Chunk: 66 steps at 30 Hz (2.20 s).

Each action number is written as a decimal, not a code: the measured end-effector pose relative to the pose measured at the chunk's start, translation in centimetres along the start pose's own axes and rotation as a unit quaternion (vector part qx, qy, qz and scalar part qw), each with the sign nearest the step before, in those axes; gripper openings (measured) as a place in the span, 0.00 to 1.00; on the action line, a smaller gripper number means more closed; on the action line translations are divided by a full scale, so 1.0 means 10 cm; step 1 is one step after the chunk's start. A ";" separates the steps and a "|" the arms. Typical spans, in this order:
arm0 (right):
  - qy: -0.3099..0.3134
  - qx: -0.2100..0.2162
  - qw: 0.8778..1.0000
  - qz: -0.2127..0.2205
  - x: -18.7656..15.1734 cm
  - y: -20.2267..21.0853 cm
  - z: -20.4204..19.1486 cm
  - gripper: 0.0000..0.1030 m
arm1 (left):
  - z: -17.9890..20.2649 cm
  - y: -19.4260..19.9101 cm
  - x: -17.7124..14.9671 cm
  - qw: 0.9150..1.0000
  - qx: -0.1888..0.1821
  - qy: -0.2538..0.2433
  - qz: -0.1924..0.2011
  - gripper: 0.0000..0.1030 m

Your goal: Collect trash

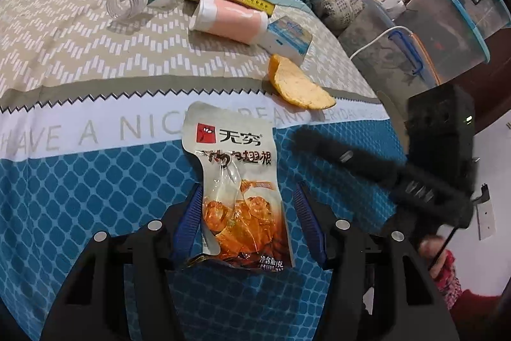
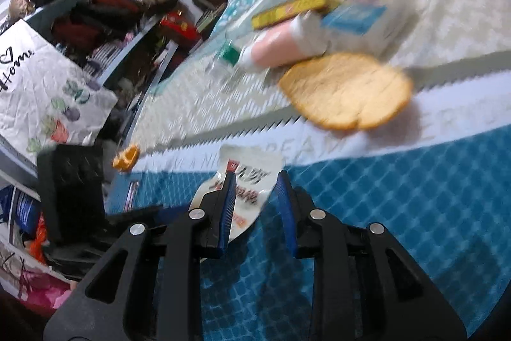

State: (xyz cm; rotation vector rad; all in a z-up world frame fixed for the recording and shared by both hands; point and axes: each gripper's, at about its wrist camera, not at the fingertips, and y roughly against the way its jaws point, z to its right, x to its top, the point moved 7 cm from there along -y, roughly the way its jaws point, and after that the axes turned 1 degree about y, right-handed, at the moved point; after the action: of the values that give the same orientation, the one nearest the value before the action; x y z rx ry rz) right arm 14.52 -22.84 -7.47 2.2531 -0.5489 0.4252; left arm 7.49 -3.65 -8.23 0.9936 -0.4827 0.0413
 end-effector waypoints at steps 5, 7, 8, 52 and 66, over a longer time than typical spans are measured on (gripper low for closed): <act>-0.018 -0.033 0.998 0.044 0.16 0.35 0.25 0.30 | 0.08 -0.06 0.00 0.999 0.031 -0.022 0.006 0.54; -0.036 -0.049 0.997 0.055 0.23 0.45 0.41 0.44 | 0.12 -0.07 -0.01 0.998 0.045 -0.030 0.013 0.54; -0.048 -0.055 0.996 0.059 0.25 0.47 0.49 0.53 | 0.12 -0.08 -0.01 0.998 0.051 -0.034 0.015 0.54; -0.111 0.007 0.994 0.022 -0.49 0.82 0.83 0.13 | 0.52 -0.32 -0.10 0.999 0.033 -0.020 -0.009 0.18; -0.033 0.005 0.999 0.016 -0.48 0.76 0.53 0.61 | 0.57 -0.41 -0.07 0.999 0.026 -0.020 -0.017 0.18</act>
State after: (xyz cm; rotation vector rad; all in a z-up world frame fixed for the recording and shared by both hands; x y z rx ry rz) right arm 7.21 -30.26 -8.54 2.2774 -0.6185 0.3702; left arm 5.83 -10.42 -9.24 1.0553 -0.5029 0.0031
